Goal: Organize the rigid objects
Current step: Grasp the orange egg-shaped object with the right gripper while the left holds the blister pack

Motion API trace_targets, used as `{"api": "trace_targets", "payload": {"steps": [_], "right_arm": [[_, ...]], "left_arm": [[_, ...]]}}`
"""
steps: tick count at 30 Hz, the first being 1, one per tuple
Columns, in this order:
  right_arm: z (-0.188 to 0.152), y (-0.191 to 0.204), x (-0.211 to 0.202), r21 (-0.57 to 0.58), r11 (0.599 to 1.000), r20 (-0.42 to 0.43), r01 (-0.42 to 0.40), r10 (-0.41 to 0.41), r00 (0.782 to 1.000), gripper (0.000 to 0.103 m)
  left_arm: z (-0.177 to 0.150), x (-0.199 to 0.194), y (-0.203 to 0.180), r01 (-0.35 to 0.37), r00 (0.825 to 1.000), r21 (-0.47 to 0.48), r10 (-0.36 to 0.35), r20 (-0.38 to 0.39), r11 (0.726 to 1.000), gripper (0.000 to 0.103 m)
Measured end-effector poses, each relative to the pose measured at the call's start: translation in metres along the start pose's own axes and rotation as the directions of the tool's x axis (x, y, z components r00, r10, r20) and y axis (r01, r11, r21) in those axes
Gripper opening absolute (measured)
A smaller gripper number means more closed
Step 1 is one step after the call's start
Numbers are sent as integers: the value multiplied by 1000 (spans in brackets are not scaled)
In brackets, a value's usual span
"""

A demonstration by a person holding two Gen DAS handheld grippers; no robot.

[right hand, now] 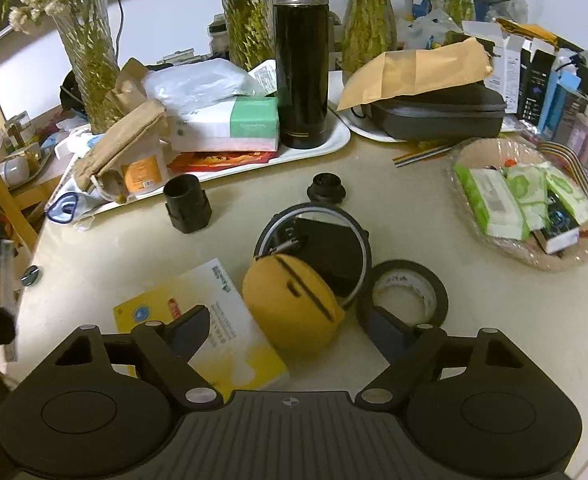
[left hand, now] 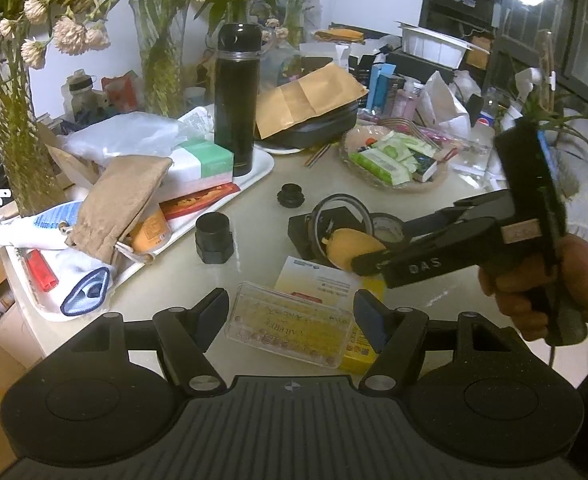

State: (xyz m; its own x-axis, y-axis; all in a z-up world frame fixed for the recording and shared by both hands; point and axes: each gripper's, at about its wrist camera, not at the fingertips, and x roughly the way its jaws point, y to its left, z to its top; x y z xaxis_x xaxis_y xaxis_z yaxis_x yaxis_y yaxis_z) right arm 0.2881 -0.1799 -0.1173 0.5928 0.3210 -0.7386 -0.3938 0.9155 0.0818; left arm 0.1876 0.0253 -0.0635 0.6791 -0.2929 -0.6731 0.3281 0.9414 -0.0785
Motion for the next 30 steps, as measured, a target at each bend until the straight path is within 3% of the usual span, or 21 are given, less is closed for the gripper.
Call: {"api": "trace_targets", "payload": {"steps": [9,12,30], "right_arm": [[10,-9,32,41,999,-44,-28,29,999,77],[11,-7,40,34,999,-60,-34,36,998,68],[10,-13,15,44,999,-21,7,-6,1000,64]], "left_arm": [[1,2,2,-3,1000,-4,3,-9,1000,68],[1,3,2,-2,1000,-2,2,-14,1000,68],[1,5,-3,3,1000,7,-3,-20,1000,68]]}}
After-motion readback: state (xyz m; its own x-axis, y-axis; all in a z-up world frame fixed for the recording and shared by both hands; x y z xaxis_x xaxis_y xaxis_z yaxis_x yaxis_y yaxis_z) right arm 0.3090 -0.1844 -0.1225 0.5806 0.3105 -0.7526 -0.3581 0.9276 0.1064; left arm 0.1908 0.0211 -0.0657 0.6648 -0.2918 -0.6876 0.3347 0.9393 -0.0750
